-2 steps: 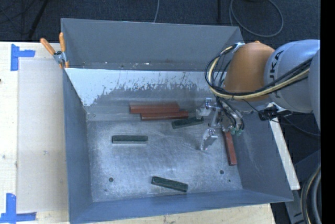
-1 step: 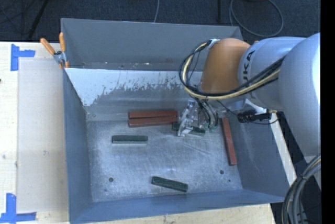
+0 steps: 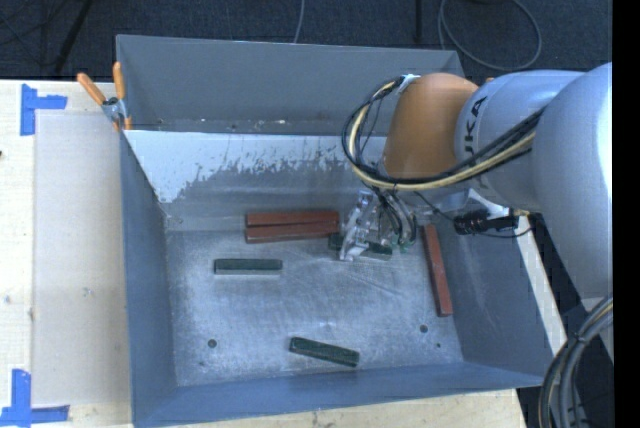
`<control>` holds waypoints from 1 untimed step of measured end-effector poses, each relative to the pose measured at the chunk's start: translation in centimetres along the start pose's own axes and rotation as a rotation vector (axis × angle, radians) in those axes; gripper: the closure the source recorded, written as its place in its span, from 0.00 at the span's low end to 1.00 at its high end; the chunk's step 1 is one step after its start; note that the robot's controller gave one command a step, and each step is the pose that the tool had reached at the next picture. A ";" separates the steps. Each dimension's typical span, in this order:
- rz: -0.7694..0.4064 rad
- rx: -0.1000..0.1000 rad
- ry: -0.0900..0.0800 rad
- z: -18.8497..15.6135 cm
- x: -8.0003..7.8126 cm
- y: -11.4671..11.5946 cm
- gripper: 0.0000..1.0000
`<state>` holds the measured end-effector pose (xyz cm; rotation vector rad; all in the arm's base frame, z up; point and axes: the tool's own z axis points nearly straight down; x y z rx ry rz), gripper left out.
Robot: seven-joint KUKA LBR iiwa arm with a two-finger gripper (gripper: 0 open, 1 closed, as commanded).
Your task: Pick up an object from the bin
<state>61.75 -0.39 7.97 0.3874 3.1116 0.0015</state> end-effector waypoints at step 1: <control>0.031 0.002 0.006 -11.0 -0.2 -0.8 1.00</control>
Offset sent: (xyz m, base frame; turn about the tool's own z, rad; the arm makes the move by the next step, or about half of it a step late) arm 0.0000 0.0000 0.0000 0.0000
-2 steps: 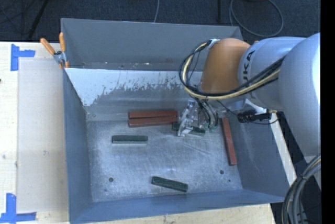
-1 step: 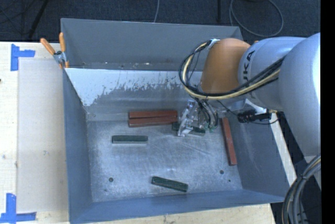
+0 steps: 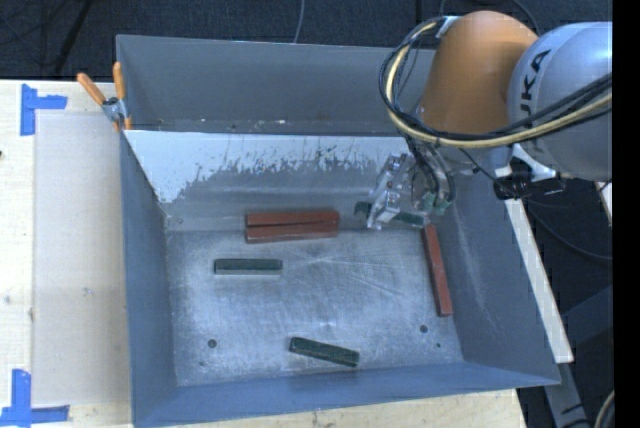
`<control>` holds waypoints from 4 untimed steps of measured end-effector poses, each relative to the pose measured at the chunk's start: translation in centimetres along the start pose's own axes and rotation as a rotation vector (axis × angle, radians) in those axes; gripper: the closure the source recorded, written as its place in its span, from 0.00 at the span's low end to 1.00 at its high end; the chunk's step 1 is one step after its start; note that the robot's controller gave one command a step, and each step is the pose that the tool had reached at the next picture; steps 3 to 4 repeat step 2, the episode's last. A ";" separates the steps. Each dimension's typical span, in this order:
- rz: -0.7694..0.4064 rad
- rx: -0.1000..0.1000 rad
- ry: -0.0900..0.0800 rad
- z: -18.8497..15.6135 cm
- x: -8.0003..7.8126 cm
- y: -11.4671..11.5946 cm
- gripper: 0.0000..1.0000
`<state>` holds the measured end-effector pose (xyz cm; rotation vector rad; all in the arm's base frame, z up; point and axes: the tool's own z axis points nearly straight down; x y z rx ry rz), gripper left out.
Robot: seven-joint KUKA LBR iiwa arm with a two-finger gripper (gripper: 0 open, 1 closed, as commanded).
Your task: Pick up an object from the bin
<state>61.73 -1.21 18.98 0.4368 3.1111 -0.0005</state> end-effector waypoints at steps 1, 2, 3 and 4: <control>0.000 0.000 0.000 0.0 0.0 0.0 1.00; -0.048 0.001 0.000 -2.0 1.1 1.0 1.00; -0.048 0.001 0.000 -2.0 1.1 1.0 1.00; -0.048 0.001 0.000 -2.0 1.1 1.0 1.00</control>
Offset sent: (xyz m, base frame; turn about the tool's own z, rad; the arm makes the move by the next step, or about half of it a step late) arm -0.0137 0.0250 0.0398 -0.0968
